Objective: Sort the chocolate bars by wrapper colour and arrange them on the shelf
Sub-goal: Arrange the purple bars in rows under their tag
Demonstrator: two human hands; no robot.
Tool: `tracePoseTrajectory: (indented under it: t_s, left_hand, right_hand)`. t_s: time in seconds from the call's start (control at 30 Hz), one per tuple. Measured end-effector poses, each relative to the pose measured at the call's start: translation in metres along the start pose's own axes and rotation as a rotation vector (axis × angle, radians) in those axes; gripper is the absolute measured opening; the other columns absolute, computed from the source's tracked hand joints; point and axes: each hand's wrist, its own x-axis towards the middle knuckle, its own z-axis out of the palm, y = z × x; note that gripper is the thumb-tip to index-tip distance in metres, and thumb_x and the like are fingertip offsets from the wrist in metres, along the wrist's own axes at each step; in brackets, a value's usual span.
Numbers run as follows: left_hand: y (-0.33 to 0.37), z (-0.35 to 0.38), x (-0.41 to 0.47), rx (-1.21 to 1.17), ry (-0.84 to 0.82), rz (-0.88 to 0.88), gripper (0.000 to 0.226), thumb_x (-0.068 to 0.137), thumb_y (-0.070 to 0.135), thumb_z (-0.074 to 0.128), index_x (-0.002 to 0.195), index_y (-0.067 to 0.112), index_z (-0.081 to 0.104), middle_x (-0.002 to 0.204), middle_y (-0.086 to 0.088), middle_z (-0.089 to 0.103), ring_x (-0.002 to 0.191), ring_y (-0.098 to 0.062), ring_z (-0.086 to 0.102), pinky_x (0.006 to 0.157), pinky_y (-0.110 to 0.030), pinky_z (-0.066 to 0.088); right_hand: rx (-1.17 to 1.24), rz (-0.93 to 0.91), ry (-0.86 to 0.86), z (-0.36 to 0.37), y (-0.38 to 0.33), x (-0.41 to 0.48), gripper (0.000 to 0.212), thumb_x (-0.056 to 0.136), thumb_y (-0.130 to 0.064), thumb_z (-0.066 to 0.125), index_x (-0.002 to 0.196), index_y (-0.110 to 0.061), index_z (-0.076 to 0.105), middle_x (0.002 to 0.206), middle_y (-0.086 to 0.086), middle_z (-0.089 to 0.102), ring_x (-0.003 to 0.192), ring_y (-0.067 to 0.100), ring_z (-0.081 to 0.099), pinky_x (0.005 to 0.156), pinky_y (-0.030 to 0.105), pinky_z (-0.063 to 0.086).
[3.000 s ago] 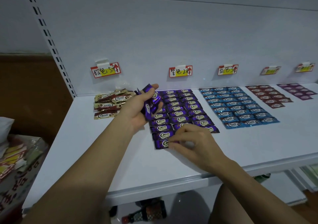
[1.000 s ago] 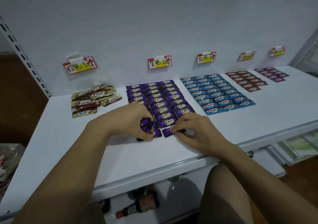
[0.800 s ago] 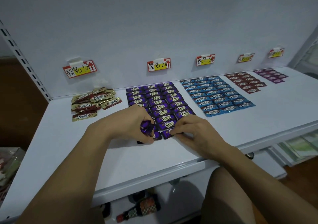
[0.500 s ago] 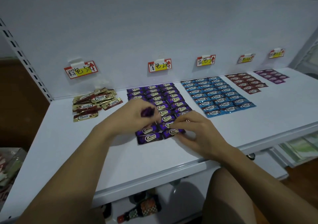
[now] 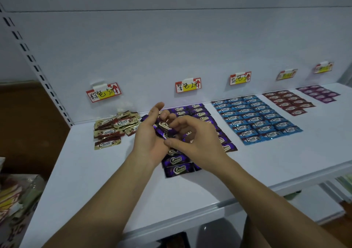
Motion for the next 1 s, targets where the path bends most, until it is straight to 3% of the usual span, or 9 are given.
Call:
tracePoseTrajectory:
  t_s: [0.1,0.23,0.4,0.47,0.53,0.63,0.77,0.9,1.0]
  left_hand:
    - [0.003,0.001,-0.001,-0.002,0.037,-0.007,0.021,0.097,0.030,0.059,0.116,0.024,0.065,0.088,0.005,0.064,0.092,-0.020,0.066,0.092,-0.048,0.044]
    - [0.002,0.000,0.000,-0.088,0.141,0.016,0.031,0.105,0.041,0.045,0.114,0.017,0.063,0.085,-0.003,0.066,0.090,-0.024,0.069,0.100,-0.052,0.048]
    - [0.003,-0.002,0.002,-0.079,0.203,0.067,0.048,0.105,0.052,0.038,0.098,0.011,0.062,0.062,0.001,0.047,0.060,-0.017,0.059,0.066,-0.035,0.060]
    - [0.004,-0.003,0.002,-0.035,0.213,0.069,0.045,0.104,0.052,0.042,0.094,0.012,0.060,0.058,0.003,0.037,0.052,-0.014,0.050,0.062,-0.032,0.058]
    - [0.006,-0.002,0.001,0.124,0.157,0.059,0.036,0.101,0.048,0.052,0.087,0.015,0.057,0.059,0.004,0.031,0.050,-0.012,0.038,0.054,-0.027,0.051]
    - [-0.001,0.002,-0.007,0.445,0.038,0.087,0.026,0.098,0.034,0.060,0.082,0.014,0.055,0.059,0.004,0.029,0.049,-0.011,0.025,0.042,-0.022,0.025]
    - [-0.013,0.001,-0.013,0.718,-0.095,0.138,0.012,0.099,0.022,0.060,0.095,0.011,0.055,0.058,0.002,0.035,0.052,-0.014,0.024,0.045,-0.028,0.016]
    - [-0.021,-0.003,-0.016,1.143,-0.150,0.386,0.017,0.100,0.016,0.060,0.084,0.012,0.061,0.062,0.010,0.052,0.055,-0.011,0.044,0.051,-0.018,0.035]
    - [-0.028,-0.005,-0.019,1.364,-0.259,0.482,0.015,0.097,0.019,0.064,0.083,0.020,0.067,0.076,0.004,0.066,0.073,-0.019,0.060,0.068,-0.032,0.051]
  right_hand:
    - [0.027,0.012,0.008,0.004,-0.001,0.001,0.035,0.074,-0.023,0.088,0.106,-0.024,0.071,0.098,-0.013,0.073,0.084,0.010,0.068,0.072,0.028,0.058]
    - [0.061,0.055,0.013,0.005,-0.003,0.003,0.042,0.072,-0.013,0.089,0.108,-0.023,0.069,0.080,-0.009,0.067,0.069,0.007,0.062,0.065,0.022,0.053]
    - [0.180,0.078,-0.015,-0.007,-0.002,-0.001,0.040,0.073,-0.005,0.088,0.105,-0.019,0.069,0.076,0.000,0.065,0.069,0.015,0.061,0.068,0.032,0.057]
    - [0.193,0.080,-0.025,-0.016,0.004,-0.007,0.033,0.075,-0.006,0.086,0.101,-0.019,0.071,0.077,0.001,0.065,0.071,0.023,0.063,0.070,0.036,0.059]
    - [0.203,0.084,-0.050,-0.029,0.008,-0.012,0.024,0.078,-0.008,0.085,0.093,-0.020,0.071,0.076,-0.001,0.065,0.071,0.021,0.063,0.070,0.037,0.058]
    - [0.140,0.037,-0.071,-0.052,0.012,-0.020,0.024,0.078,0.000,0.082,0.085,-0.019,0.068,0.080,-0.007,0.068,0.079,0.010,0.065,0.075,0.027,0.054]
    - [-0.037,-0.187,-0.010,-0.079,0.021,-0.032,0.042,0.069,0.023,0.073,0.078,-0.018,0.069,0.101,-0.005,0.075,0.115,0.016,0.064,0.099,0.031,0.050]
    - [0.037,-0.168,0.015,-0.096,0.027,-0.042,0.034,0.078,0.012,0.076,0.080,-0.022,0.070,0.115,-0.003,0.071,0.122,0.022,0.060,0.090,0.037,0.056]
    - [0.041,-0.147,0.035,-0.104,0.032,-0.047,0.023,0.078,0.001,0.076,0.080,-0.021,0.069,0.100,-0.003,0.067,0.103,0.024,0.063,0.073,0.046,0.058]
